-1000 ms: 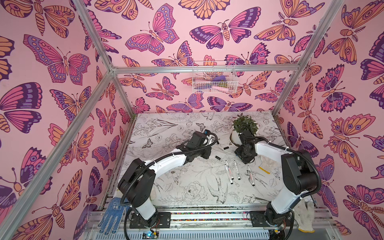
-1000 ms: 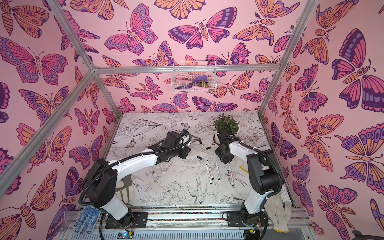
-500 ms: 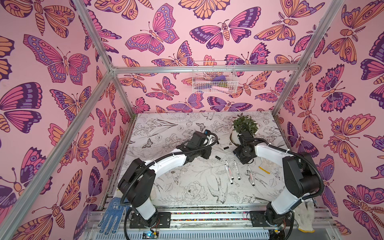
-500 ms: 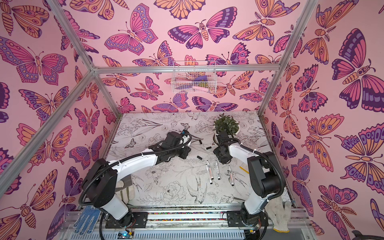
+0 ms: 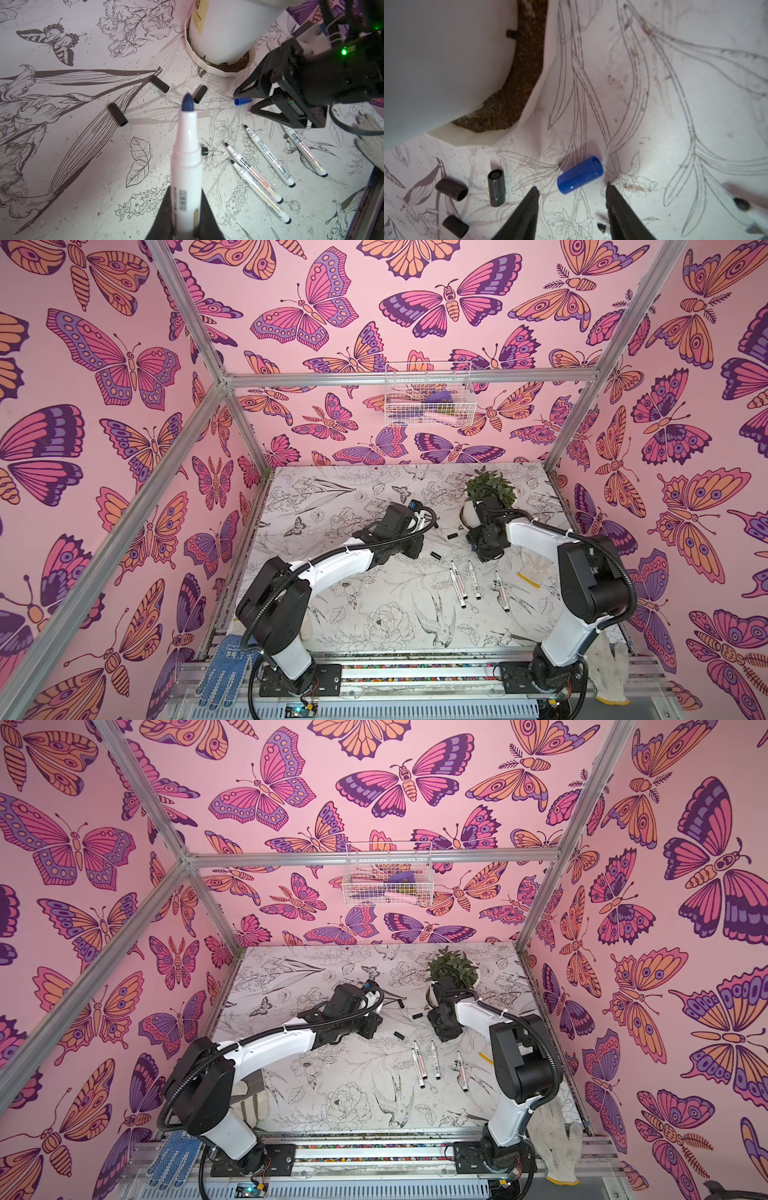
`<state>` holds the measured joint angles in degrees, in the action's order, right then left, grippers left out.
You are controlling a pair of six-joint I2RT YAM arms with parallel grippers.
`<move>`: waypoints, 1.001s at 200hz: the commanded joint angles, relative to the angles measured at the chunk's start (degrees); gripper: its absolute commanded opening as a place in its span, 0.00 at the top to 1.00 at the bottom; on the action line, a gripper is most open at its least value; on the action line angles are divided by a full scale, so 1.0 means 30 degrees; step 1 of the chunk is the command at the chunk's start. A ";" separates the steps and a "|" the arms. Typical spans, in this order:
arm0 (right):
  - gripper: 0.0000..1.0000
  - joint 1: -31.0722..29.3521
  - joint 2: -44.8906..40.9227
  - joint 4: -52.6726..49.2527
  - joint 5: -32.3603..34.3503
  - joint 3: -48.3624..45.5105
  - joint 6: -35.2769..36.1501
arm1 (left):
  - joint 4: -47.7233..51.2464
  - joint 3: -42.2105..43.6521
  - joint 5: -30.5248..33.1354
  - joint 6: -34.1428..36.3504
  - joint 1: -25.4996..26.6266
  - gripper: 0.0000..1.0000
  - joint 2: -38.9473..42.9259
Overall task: Insert the pens into the pen caps
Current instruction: 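Close the right gripper on the blue cap, then lift the blue cap with the right gripper toward the held marker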
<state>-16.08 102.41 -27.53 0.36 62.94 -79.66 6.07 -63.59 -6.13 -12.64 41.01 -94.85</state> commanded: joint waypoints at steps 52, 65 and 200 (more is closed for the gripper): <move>0.71 0.0481 0.1671 -0.0677 -0.0715 0.0291 -0.1442 | 0.0350 0.0224 0.0505 0.0521 0.0071 1.00 0.0327; 0.74 0.0469 0.1754 -0.0637 -0.0605 0.0344 -0.1091 | 0.0350 0.0265 0.0564 0.0551 0.0069 1.00 0.0381; 0.82 -0.1206 -0.0132 -0.0266 0.1757 -0.3254 0.8911 | -0.0045 -0.0070 -0.3023 0.1437 0.0080 1.00 -0.0004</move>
<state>-16.58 99.90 -22.83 4.29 56.71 -58.76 6.02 -63.51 -13.26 -9.02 41.06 -94.85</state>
